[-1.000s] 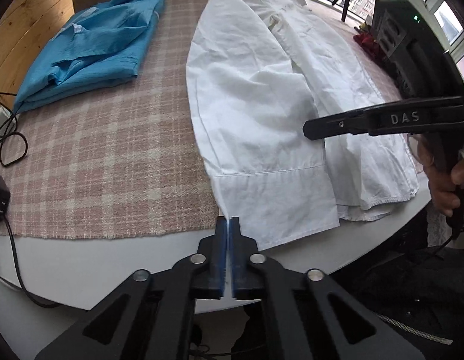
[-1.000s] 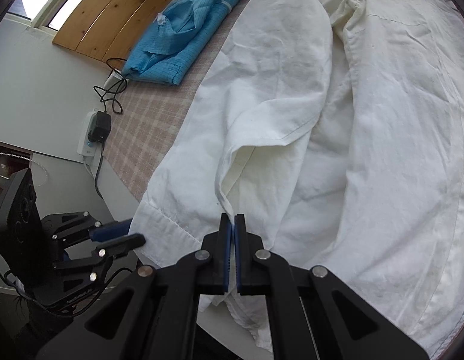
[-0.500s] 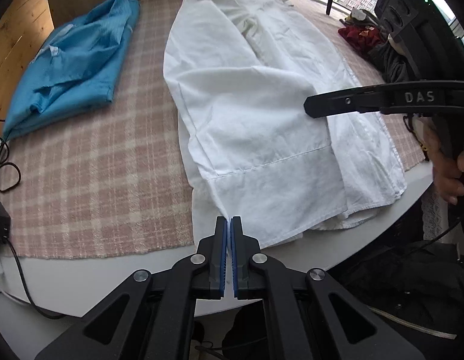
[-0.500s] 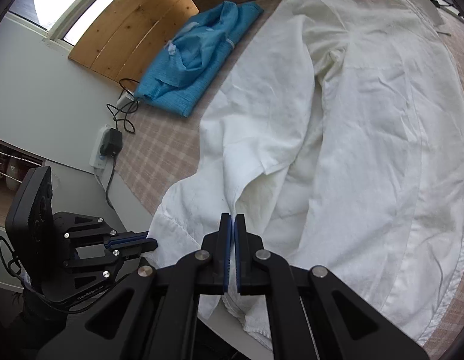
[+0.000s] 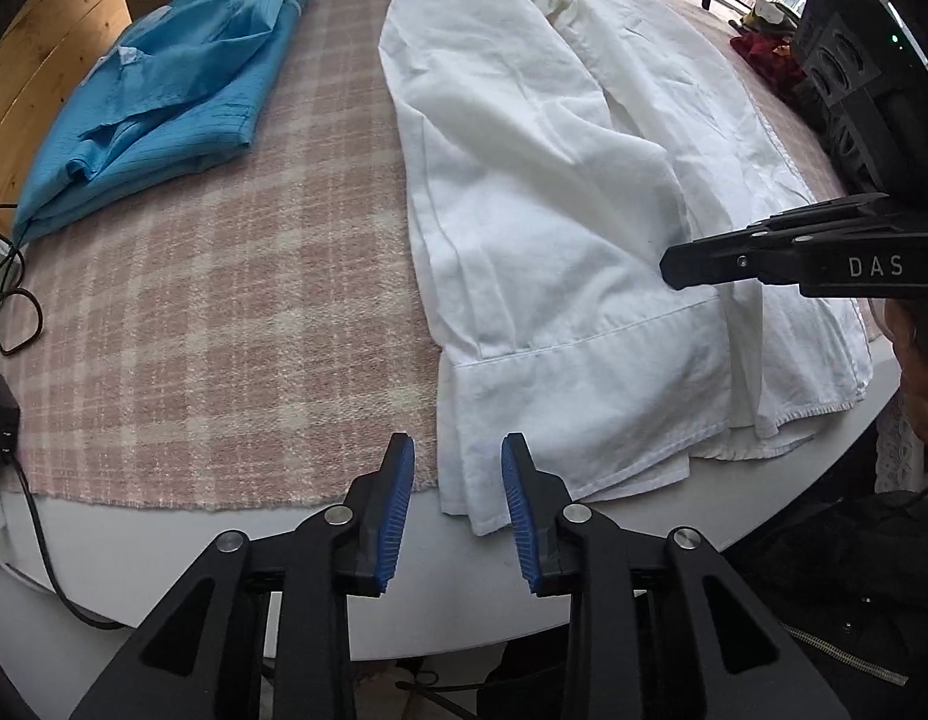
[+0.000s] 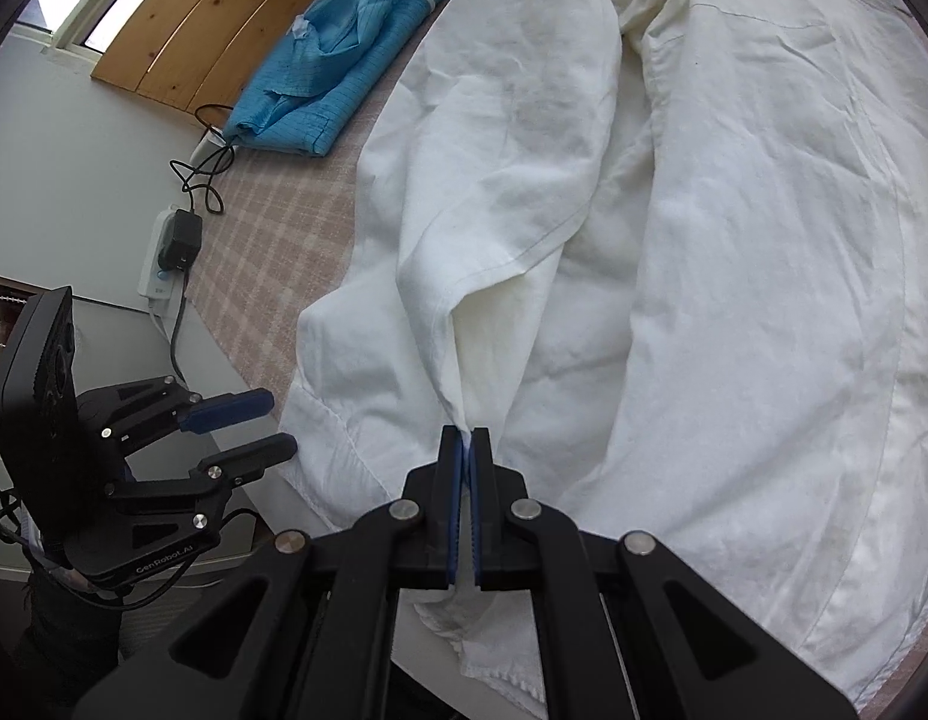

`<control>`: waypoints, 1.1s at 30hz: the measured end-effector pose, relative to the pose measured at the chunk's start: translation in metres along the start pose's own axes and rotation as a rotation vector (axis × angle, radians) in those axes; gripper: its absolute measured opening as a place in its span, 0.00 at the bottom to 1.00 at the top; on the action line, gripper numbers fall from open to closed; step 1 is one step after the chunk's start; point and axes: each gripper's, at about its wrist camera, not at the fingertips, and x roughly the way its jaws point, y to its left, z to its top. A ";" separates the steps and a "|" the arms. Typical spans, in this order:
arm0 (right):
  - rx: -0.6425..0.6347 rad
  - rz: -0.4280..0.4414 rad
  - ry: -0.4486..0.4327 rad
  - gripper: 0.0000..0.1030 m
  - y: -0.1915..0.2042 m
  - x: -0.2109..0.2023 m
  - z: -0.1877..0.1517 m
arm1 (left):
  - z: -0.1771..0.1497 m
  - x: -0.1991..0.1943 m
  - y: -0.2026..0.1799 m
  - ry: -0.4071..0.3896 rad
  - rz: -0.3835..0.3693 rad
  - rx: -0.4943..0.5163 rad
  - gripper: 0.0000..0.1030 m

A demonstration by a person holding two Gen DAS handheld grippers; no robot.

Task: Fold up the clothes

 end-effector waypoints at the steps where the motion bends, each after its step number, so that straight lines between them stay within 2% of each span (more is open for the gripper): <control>1: 0.005 0.008 0.000 0.02 -0.001 0.000 0.000 | 0.001 0.002 -0.001 0.007 0.003 0.003 0.28; 9: 0.025 0.054 0.010 0.04 0.000 -0.006 -0.004 | -0.001 0.005 -0.004 0.018 -0.004 0.022 0.26; 13: 0.007 0.036 0.010 0.17 0.009 -0.017 -0.011 | -0.002 0.004 -0.006 0.017 -0.006 0.036 0.22; 17: 0.022 0.076 -0.001 0.20 0.011 -0.029 -0.018 | -0.004 0.003 -0.007 0.019 -0.007 0.045 0.19; 20: 0.001 0.083 0.029 0.32 0.017 -0.026 -0.023 | -0.005 0.002 -0.006 0.019 -0.012 0.045 0.19; 23: -0.048 0.026 0.048 0.32 0.024 -0.014 -0.026 | -0.006 0.001 -0.004 0.020 -0.020 0.042 0.19; 25: -0.063 0.020 0.065 0.30 0.026 -0.005 -0.026 | -0.006 0.001 -0.003 0.021 -0.024 0.037 0.19; 26: -0.067 0.021 0.075 0.19 0.027 0.000 -0.026 | -0.007 0.000 -0.003 0.020 -0.025 0.040 0.19; 28: -0.033 0.093 0.075 0.09 0.024 0.002 -0.025 | -0.008 -0.001 -0.002 0.021 -0.029 0.039 0.20; 32: 0.186 0.418 0.062 0.08 -0.009 0.003 -0.027 | -0.011 -0.003 0.006 0.031 -0.043 0.013 0.21; 33: 0.218 0.432 0.069 0.08 -0.016 0.005 -0.029 | -0.011 -0.003 0.007 0.031 -0.046 0.007 0.21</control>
